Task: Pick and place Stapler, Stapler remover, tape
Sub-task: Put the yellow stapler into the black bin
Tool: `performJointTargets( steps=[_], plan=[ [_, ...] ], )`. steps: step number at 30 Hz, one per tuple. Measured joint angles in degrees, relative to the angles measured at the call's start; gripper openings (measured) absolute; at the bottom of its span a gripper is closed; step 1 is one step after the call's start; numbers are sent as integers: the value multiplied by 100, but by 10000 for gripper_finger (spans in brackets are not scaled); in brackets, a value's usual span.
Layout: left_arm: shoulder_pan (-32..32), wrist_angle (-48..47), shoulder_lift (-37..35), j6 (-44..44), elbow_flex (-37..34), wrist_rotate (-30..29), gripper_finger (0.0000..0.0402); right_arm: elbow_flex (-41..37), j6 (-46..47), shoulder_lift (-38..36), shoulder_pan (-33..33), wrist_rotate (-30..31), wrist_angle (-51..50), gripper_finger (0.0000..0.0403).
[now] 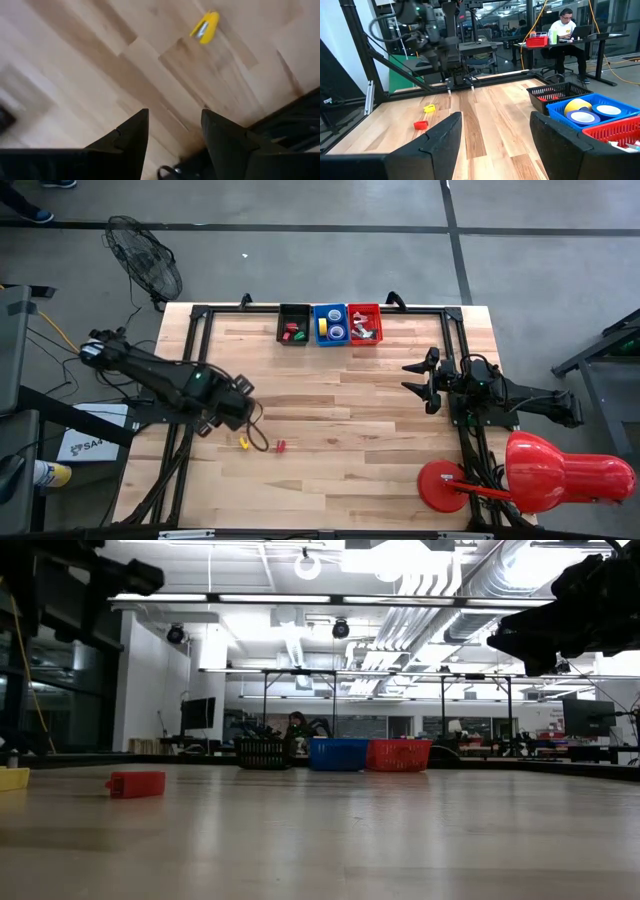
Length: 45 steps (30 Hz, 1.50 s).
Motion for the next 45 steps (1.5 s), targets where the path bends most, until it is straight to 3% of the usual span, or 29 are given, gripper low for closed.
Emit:
performJointTargets(
  steps=[8,16,25,35,45],
  plan=[
    [-508,843,-1,646,-456,263,183,2,0,-1,1,0,-2,227],
    [-1080,2044,18,975,-1530,306,259,2,-2,0,2,1,0,227],
    [-1155,2870,800,1951,-1563,169,279,0,-1,-2,1,2,0,227],
    [-1155,3092,2003,2054,-1561,152,279,2,-2,-2,0,4,-20,227],
    [-1155,3199,2133,1938,-1547,114,279,0,-2,-2,0,6,-28,227]
  ],
)
